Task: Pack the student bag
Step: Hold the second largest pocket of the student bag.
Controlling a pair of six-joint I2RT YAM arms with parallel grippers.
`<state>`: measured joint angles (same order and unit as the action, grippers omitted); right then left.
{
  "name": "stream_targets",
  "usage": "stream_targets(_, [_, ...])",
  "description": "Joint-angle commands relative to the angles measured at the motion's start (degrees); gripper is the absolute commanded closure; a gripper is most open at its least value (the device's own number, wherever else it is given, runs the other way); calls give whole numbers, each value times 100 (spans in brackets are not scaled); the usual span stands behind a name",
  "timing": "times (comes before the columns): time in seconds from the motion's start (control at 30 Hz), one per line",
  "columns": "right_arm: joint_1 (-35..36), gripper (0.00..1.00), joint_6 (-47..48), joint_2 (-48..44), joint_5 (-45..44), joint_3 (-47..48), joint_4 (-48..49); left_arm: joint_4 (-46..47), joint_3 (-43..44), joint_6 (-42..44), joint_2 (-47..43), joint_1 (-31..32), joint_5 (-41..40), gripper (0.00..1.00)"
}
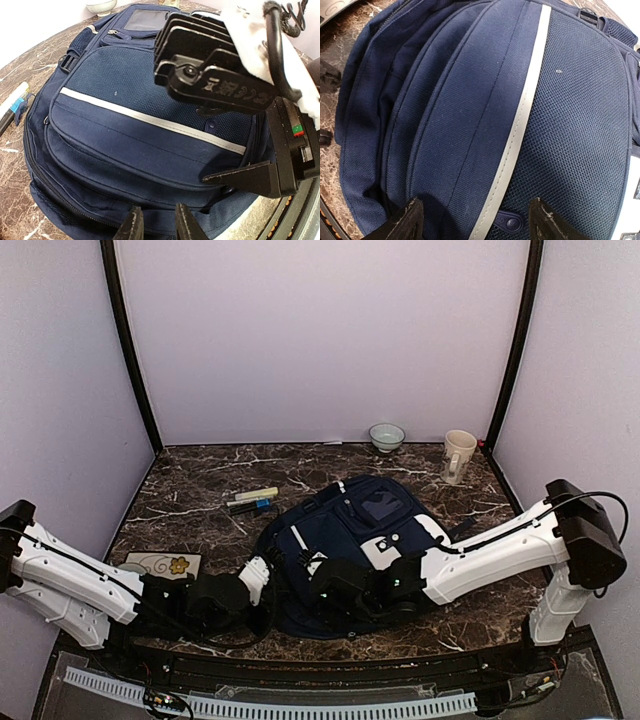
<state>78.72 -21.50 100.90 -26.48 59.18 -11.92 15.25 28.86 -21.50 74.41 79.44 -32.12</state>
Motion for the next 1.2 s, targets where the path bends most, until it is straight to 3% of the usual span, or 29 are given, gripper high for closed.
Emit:
stream_targets(0.0, [148,28,64,-173,516,-95,284,105,-3,-22,29,6,-88,76])
stream_targets(0.37, [196,32,45,-781,481,-372,700,94,-43,-30,-52,4,-186,76])
stream_targets(0.8, [197,39,-186,101,-96,-91,185,-23,-240,-112,-458,3,-450,76])
stream_targets(0.97, [147,51,-364,309,-210,-73,46,-18,-271,-69,-506,3,-502,76])
stream_targets(1.17, [-39,80,-486,287,-203,-108,103,233,-354,150,-557,8,-319,77])
